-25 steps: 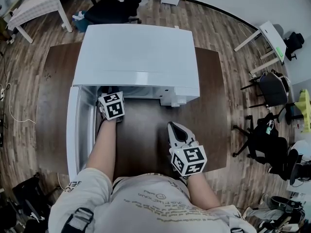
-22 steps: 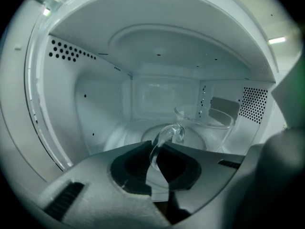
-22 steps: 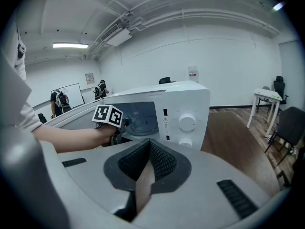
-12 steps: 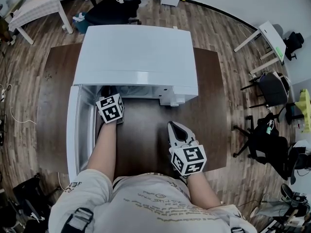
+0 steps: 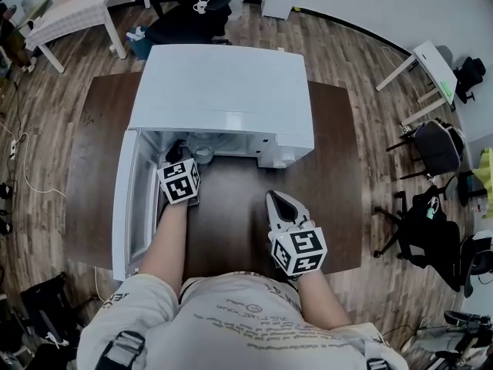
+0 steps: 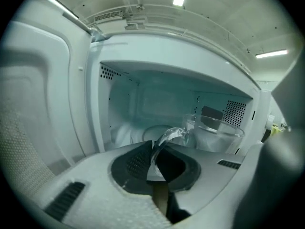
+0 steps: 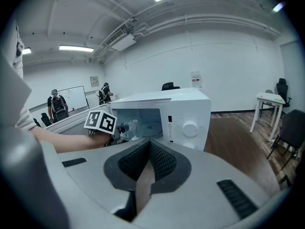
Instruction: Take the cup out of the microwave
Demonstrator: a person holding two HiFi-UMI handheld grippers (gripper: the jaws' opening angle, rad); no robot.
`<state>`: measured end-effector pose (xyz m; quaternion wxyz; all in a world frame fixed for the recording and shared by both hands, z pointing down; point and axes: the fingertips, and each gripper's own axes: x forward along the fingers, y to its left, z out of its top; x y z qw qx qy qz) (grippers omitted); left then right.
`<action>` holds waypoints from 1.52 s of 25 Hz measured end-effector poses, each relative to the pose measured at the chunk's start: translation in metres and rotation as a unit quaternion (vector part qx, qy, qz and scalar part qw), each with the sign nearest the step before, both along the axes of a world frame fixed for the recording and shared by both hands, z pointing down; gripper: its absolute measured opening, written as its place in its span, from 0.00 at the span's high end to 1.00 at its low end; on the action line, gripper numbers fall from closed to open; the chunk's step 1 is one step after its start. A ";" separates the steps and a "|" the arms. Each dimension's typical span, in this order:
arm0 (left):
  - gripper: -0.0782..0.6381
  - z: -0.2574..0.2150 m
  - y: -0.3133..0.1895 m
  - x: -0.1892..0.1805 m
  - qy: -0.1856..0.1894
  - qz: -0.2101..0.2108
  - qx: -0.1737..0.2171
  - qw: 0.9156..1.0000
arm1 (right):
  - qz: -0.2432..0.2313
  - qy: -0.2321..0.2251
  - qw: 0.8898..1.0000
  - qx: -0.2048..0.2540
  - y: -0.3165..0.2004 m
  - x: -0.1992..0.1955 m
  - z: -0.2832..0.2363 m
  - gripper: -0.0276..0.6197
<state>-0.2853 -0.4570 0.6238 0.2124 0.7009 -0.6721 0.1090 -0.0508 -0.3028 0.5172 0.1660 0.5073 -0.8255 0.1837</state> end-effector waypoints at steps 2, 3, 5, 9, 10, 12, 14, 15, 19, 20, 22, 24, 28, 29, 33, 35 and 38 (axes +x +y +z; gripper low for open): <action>0.85 -0.006 0.009 0.001 0.002 0.000 0.001 1.000 | -0.005 -0.004 1.000 0.006 0.002 -0.001 -0.004 0.94; 0.85 -0.010 0.014 0.001 0.002 0.001 0.002 1.000 | -0.008 -0.005 1.000 0.009 0.003 -0.002 -0.006 0.94; 0.85 -0.018 0.024 0.003 -0.001 0.002 0.006 1.000 | -0.013 -0.010 1.000 0.016 0.005 -0.003 -0.010 0.94; 0.85 -0.034 0.046 0.007 -0.010 0.005 0.012 1.000 | -0.027 -0.021 0.999 0.030 0.011 -0.003 -0.017 0.94; 0.85 -0.038 0.053 0.008 -0.009 0.004 0.012 1.000 | -0.030 -0.023 0.999 0.032 0.013 -0.003 -0.019 0.94; 0.85 -0.047 0.067 0.009 -0.006 0.000 0.013 1.000 | -0.036 -0.026 0.998 0.037 0.017 -0.003 -0.022 0.94; 0.85 -0.057 0.081 0.009 -0.002 -0.003 0.015 1.000 | -0.040 -0.027 0.998 0.046 0.020 -0.004 -0.024 0.94; 0.85 -0.062 0.089 0.010 0.001 -0.005 0.017 1.000 | -0.043 -0.026 0.997 0.052 0.021 -0.003 -0.026 0.94; 0.85 -0.083 0.117 0.017 0.003 -0.010 0.026 1.000 | -0.059 -0.022 0.995 0.079 0.028 -0.002 -0.034 0.94; 0.85 -0.088 0.124 0.020 -0.002 -0.010 0.028 1.000 | -0.062 -0.020 0.994 0.086 0.030 -0.002 -0.036 0.94; 0.85 -0.095 0.139 0.024 -0.008 -0.009 0.028 1.000 | -0.068 -0.021 0.993 0.095 0.033 -0.002 -0.039 0.94; 0.85 -0.101 0.154 0.029 -0.002 -0.012 0.026 1.000 | -0.074 -0.027 0.992 0.098 0.034 -0.002 -0.043 0.94; 0.85 -0.109 0.181 0.037 0.019 -0.019 0.025 0.999 | -0.089 -0.045 0.991 0.092 0.038 -0.004 -0.045 0.94; 0.85 -0.110 0.187 0.039 0.023 -0.020 0.024 0.999 | -0.092 -0.049 0.990 0.090 0.039 -0.005 -0.046 0.94; 0.85 -0.113 0.206 0.046 0.032 -0.023 0.025 0.999 | -0.108 -0.067 0.988 0.088 0.043 -0.011 -0.048 0.94; 0.85 -0.114 0.214 0.051 0.039 -0.021 0.026 0.999 | -0.117 -0.070 0.986 0.092 0.047 -0.014 -0.050 0.94; 0.85 -0.115 0.220 0.058 0.046 -0.018 0.027 0.998 | -0.127 -0.070 0.985 0.093 0.051 -0.017 -0.050 0.94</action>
